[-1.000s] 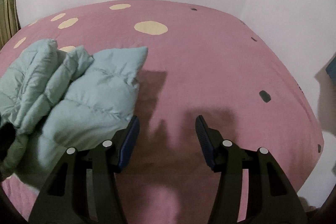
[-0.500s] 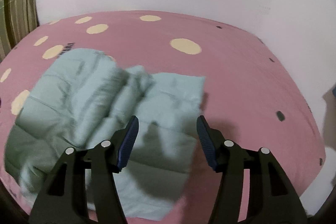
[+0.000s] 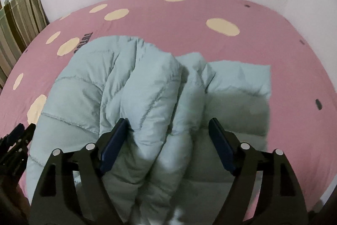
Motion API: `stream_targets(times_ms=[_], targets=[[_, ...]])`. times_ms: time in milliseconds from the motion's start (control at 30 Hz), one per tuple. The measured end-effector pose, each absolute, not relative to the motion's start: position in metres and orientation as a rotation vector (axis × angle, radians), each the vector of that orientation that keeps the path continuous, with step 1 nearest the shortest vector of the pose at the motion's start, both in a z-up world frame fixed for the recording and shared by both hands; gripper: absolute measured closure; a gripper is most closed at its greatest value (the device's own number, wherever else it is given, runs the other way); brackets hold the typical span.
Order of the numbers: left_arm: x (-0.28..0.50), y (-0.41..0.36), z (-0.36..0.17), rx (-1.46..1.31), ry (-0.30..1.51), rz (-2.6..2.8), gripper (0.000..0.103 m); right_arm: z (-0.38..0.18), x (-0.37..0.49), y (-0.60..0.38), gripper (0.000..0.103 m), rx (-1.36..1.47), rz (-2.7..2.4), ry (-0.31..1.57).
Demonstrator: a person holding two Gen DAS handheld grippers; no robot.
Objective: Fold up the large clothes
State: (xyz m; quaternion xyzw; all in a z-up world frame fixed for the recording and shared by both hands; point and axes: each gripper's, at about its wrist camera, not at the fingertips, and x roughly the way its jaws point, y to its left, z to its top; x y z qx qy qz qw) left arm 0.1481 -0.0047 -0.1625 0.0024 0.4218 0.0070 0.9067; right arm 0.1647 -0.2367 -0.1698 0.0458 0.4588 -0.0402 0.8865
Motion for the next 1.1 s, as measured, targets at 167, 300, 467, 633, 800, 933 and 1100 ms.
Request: stream_targets(times_ms=[167,300,467,633,800,933,1100], targets=[[0.15,-0.005,-0.17,-0.003,0.885,-0.003,0.051,-0.174,0.166,-0.231,0.042,0.095,-0.073,0.962],[0.151,-0.003,-0.173,-0.008,0.893,-0.005,0.051,-0.176,0.167,-0.225,0.058,0.091,-0.051,0.976],[0.155,-0.002,-0.171,0.001,0.891,-0.002,0.051,-0.175,0.166,-0.22,0.082,0.088,-0.027,0.971],[0.153,-0.005,-0.165,-0.011,0.886,-0.017,0.051,-0.163,0.16,-0.22,0.092,0.096,-0.011,0.935],[0.147,-0.018,-0.15,-0.026,0.863,-0.077,0.046,-0.147,0.154,-0.24,0.093,0.119,-0.024,0.902],[0.146,-0.039,-0.144,0.001,0.847,-0.129,0.043,-0.139,0.146,-0.265,0.094,0.127,-0.065,0.878],[0.148,-0.069,-0.15,0.055,0.857,-0.175,0.043,-0.145,0.139,-0.3,0.094,0.139,-0.13,0.876]])
